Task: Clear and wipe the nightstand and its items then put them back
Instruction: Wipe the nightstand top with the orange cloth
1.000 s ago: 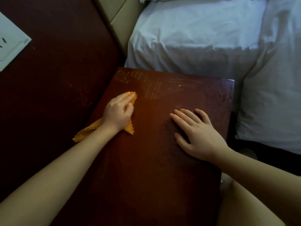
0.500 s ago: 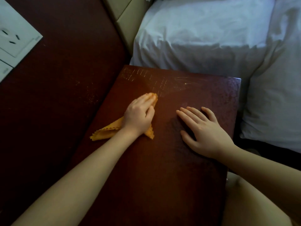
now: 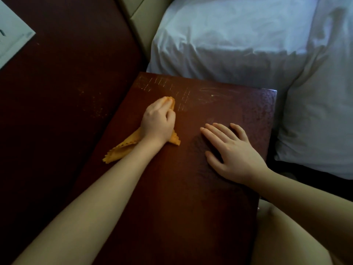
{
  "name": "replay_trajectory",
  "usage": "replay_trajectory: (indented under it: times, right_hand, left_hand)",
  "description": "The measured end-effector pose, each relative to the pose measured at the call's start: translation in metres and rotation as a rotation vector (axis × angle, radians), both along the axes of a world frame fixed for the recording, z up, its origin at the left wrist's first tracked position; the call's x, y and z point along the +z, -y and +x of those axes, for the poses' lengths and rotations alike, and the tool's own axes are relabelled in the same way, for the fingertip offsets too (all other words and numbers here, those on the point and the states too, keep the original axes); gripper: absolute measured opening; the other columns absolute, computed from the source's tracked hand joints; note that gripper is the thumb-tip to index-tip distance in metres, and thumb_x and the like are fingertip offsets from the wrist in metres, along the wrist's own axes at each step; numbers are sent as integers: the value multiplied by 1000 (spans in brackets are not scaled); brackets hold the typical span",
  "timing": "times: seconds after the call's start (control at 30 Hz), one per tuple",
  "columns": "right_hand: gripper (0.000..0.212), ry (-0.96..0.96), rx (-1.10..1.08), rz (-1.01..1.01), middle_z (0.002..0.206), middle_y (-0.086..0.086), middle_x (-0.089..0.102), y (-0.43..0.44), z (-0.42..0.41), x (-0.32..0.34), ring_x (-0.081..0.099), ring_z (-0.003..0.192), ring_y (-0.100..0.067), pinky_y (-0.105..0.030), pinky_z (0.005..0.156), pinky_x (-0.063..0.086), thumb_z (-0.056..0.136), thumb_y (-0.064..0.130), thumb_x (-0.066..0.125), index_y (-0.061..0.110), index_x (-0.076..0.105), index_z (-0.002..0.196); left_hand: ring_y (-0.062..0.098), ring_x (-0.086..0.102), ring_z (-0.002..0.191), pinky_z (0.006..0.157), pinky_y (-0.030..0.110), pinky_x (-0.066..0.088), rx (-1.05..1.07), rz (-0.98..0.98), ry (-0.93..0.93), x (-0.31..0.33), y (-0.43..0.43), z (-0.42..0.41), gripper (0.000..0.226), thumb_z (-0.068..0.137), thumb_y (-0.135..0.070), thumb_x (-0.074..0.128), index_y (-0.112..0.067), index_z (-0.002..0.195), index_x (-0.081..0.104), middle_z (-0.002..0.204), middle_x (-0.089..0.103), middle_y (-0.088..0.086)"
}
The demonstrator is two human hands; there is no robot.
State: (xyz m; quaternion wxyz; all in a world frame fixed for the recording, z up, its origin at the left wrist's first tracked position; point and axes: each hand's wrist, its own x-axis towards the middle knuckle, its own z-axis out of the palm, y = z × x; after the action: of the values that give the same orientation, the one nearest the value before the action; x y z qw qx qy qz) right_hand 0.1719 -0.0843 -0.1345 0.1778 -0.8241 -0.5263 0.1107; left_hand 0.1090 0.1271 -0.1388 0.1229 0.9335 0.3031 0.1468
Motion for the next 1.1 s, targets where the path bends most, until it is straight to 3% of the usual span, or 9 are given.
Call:
replay_trajectory:
  times: [0.13,0.2,0.4,0.5,0.77,1.0,1.1]
  right_hand:
    - [67,-1,10,13,150,2,31,0,1,0,22,140,-16,-38,113,1,85,50,18,22,27,146]
    - [64,-2,4,12,150,2,31,0,1,0,22,140,-16,-38,113,1,87,49,22,23,27,146]
    - [62,-5,1,-3,152,4,28,0,0,1,18,142,-15,-37,114,-2,88,44,29,24,25,146]
    - [62,-1,-3,-8,152,4,28,-1,0,1,18,142,-14,-36,113,-2,88,44,29,24,25,146]
    - [61,-4,-4,2,151,4,29,0,0,1,19,141,-15,-36,113,-2,88,44,30,23,27,146]
    - [61,-1,-7,1,151,4,29,0,0,0,19,141,-14,-36,113,-1,88,43,30,23,27,146]
    - [61,2,-4,-7,152,5,27,0,0,1,17,141,-13,-35,113,-3,88,44,29,24,25,146]
  left_hand:
    - [16,42,128,105,26,26,-263,16,-53,3,8,-35,42,92,-24,37,-15,130,53,136,51,2]
    - [15,41,129,107,29,27,-292,5,-78,7,-5,-50,44,91,-25,35,-16,130,52,137,50,2]
    - [20,40,129,105,32,29,32,-7,-32,5,-32,-10,40,95,-21,39,-14,133,49,140,46,3]
    - [19,39,130,106,30,28,65,-12,-11,1,-21,13,41,94,-21,39,-13,133,49,140,46,4]
    - [14,41,128,105,26,23,-290,30,-65,4,-1,-36,44,91,-27,35,-17,130,52,137,50,0]
    - [19,41,129,105,33,31,16,-36,-18,1,-17,2,41,92,-24,40,-18,132,51,139,47,1]
    - [19,41,128,104,30,31,9,-37,9,-2,0,15,40,92,-21,42,-15,130,53,138,48,3]
